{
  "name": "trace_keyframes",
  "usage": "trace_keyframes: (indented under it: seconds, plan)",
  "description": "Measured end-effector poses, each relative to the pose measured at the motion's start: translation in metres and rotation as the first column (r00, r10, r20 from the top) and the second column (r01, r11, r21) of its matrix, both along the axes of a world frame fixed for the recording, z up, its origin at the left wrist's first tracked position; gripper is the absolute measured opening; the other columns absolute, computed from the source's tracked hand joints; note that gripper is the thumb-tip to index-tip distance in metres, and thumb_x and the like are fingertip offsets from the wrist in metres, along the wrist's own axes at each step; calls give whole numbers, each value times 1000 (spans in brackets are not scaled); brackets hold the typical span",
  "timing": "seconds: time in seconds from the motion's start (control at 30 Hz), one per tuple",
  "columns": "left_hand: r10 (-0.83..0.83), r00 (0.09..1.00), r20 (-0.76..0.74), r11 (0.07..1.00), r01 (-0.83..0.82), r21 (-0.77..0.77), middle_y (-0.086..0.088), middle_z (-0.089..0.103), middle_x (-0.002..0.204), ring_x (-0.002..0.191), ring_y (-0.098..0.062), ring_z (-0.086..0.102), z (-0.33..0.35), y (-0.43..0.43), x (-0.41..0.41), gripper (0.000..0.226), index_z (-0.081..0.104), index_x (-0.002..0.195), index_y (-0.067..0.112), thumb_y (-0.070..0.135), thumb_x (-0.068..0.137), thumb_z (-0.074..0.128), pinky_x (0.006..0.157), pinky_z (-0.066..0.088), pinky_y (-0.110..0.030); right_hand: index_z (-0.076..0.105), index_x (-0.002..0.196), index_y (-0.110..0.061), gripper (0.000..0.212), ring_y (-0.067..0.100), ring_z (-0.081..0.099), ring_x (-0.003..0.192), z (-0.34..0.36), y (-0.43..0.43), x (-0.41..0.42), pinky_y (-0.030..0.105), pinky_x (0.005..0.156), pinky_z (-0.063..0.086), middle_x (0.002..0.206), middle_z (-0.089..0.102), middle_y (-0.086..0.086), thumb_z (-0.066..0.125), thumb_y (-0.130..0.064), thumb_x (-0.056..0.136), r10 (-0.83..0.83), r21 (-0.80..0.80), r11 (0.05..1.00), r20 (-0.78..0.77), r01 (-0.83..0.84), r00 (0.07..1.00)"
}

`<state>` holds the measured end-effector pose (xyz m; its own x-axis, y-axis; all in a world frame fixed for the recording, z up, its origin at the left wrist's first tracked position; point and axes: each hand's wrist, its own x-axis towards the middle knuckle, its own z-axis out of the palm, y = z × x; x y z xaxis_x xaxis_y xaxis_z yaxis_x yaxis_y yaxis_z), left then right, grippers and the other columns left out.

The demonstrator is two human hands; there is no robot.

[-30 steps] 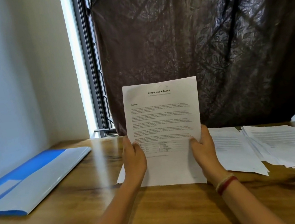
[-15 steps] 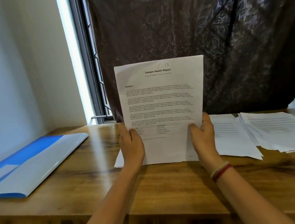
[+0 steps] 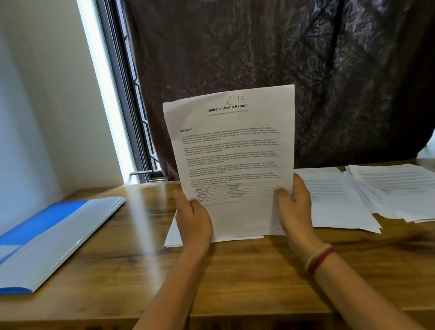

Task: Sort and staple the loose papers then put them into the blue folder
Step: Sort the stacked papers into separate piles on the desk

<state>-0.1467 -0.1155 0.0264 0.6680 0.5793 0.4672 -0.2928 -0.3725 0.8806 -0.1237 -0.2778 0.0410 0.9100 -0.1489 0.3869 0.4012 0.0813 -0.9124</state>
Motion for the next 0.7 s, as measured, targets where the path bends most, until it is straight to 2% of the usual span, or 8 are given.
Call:
trace_keyframes:
  seconds: [0.1,0.17,0.23,0.37,0.47,0.53,0.63,0.7]
  plan:
    - [17,1000,-20,999,-16,46,-2,57,110,86,-11,55,-3,3,0,29,42,129,9,11,104,27,65,45,-18,48,117,-27,20,8,58,96,1,-1,-1,24,79,50,116,58,-2,44,-15,102,10,1,1000,-20,-10,1000]
    - [53,999,10,995,-53,79,-5,62,100,88,-24,60,-1,5,-4,32,49,121,6,21,102,28,72,53,-34,50,117,-25,21,12,59,100,4,-3,-3,26,83,50,116,59,0,44,-12,102,16,25,1000,-11,-15,1000]
    - [79,995,67,986,-88,141,-6,64,94,84,-30,61,6,5,-11,36,49,113,5,27,95,27,73,54,-48,50,117,-25,22,10,58,99,9,-7,-6,24,81,49,114,60,-1,44,-11,101,28,57,998,2,-28,1000]
    - [70,995,69,956,-87,280,-6,64,103,81,-23,63,16,10,-21,20,44,118,7,10,102,31,66,57,-43,55,113,-22,23,15,64,96,14,-13,-10,26,73,54,107,65,-1,47,-6,98,176,110,980,-92,-165,980]
    - [74,995,-66,945,-49,323,-8,65,94,71,-17,61,5,17,-24,17,46,111,6,13,103,33,55,54,-32,63,99,-17,20,20,68,86,19,-15,-14,29,65,56,97,70,6,50,-2,95,283,62,959,-183,-276,942]
    - [75,980,-182,942,-10,336,-7,65,89,66,-12,59,-9,20,-29,18,48,110,8,16,103,34,50,48,-23,64,89,-17,22,23,67,82,23,-17,-11,32,66,57,93,70,9,49,-2,96,313,36,949,-211,-312,926]
    - [76,959,-275,930,31,366,0,65,90,72,-13,63,-26,21,-37,18,46,116,14,20,103,34,59,57,-35,62,90,-14,19,24,63,80,29,-15,6,35,68,55,95,67,13,48,-1,95,252,-6,965,-278,-264,927]
    - [62,950,-305,922,63,383,2,65,91,76,-14,63,-27,21,-42,20,44,121,15,18,103,35,65,58,-40,59,107,-9,20,24,61,82,28,-13,30,32,63,53,101,65,14,46,-1,93,185,-14,979,-339,-202,922]
